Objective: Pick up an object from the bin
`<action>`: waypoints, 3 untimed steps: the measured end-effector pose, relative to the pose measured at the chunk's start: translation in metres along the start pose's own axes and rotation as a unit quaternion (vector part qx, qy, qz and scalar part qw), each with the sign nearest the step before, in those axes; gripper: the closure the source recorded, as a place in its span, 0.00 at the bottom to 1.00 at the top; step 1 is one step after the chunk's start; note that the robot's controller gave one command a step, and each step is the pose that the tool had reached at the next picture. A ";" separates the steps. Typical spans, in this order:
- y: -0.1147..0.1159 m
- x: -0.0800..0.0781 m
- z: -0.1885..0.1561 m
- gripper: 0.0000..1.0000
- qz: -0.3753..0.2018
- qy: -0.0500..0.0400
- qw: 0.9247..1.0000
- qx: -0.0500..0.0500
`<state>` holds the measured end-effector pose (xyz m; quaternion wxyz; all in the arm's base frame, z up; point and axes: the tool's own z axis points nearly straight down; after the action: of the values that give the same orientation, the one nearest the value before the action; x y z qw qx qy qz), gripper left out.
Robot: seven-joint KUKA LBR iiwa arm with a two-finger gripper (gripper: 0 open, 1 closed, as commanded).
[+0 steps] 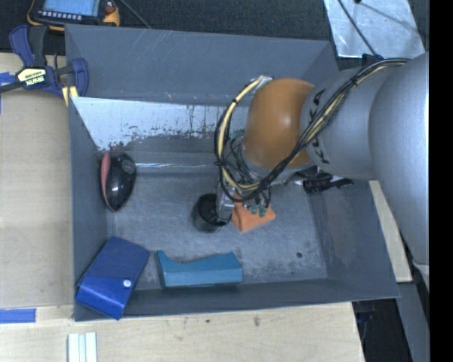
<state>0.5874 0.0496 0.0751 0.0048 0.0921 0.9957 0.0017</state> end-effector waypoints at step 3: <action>-0.012 -0.018 -0.033 1.00 -0.006 0.003 1.000 0.002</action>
Offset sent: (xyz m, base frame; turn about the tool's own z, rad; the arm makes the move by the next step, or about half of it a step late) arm 0.0119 -0.0199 0.0236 0.0066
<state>0.6030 0.0346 0.1080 0.0018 0.0865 0.9963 0.0000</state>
